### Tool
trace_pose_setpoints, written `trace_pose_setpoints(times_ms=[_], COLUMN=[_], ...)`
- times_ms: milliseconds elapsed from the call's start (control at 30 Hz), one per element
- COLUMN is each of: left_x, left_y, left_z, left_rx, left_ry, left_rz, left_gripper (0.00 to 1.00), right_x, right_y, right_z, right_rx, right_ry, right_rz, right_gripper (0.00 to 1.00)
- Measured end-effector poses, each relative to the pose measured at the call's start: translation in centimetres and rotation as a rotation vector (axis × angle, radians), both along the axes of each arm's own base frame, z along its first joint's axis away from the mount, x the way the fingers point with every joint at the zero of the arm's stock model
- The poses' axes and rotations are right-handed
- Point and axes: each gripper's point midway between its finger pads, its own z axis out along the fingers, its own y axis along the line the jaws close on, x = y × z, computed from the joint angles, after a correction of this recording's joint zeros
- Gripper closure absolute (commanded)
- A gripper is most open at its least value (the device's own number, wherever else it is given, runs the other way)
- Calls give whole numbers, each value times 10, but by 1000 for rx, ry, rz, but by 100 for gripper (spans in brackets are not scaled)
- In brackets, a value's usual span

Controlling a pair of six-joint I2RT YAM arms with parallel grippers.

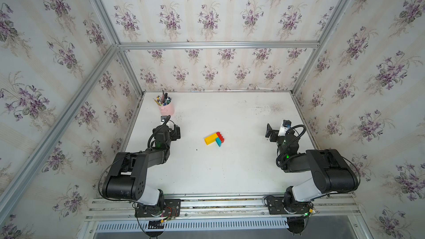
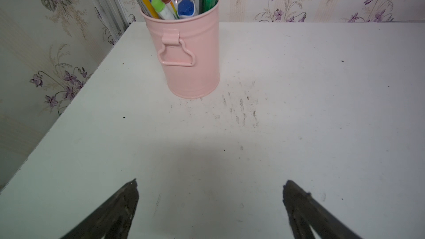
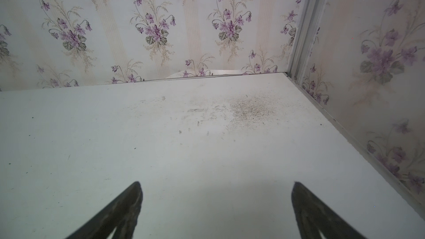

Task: Assemble the letter r with lego
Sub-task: Reset both arms

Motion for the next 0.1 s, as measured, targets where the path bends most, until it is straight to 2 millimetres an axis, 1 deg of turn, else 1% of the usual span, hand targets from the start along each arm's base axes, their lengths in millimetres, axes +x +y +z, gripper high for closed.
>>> trace_pose_setpoints(times_ms=[100], left_x=[0], left_y=[0], left_z=[0], left_rx=[0], left_ry=[0], left_rz=[0], left_gripper=[0], right_x=[0], right_y=[0], right_z=[0], right_rx=[0], right_ry=[-1], right_rz=[0], right_gripper=[0])
